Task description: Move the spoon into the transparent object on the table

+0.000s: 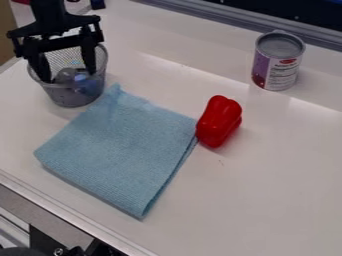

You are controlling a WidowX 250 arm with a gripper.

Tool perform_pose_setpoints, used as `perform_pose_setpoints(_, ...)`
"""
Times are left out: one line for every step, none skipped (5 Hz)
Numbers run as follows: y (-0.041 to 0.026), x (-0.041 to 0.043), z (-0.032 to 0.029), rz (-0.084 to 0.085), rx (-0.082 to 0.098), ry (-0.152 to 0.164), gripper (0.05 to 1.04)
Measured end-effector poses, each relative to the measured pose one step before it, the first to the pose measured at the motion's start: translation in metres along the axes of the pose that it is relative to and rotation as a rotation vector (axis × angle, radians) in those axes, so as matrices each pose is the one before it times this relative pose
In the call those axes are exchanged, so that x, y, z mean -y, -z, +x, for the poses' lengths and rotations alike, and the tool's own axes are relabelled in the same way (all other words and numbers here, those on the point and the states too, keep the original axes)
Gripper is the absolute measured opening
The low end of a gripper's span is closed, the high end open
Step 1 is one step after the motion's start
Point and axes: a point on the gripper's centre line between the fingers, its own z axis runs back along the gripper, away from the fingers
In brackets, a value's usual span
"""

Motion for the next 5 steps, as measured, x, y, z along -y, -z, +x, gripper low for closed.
perform_pose_setpoints(-0.00075, 0.00291, -0.00182, -0.0054, -0.0079, -0.0049, 0.998)
perform_pose_setpoints(-0.00602, 0.00815, -0.00802, -0.0232, 0.0661, 0.0624, 0.998)
perform_pose_setpoints(-0.00854, 0.02135, -0.01278, -0.0478, 0.1616, 0.1246, 0.998)
perform_pose_setpoints(0.00300, 0.02356, -0.01045, -0.0436, 0.0034, 0.0951, 0.998)
perform_pose_setpoints(0.00029, 0.03001, -0.01244, -0.0797, 0.0067, 0.1295, 0.998)
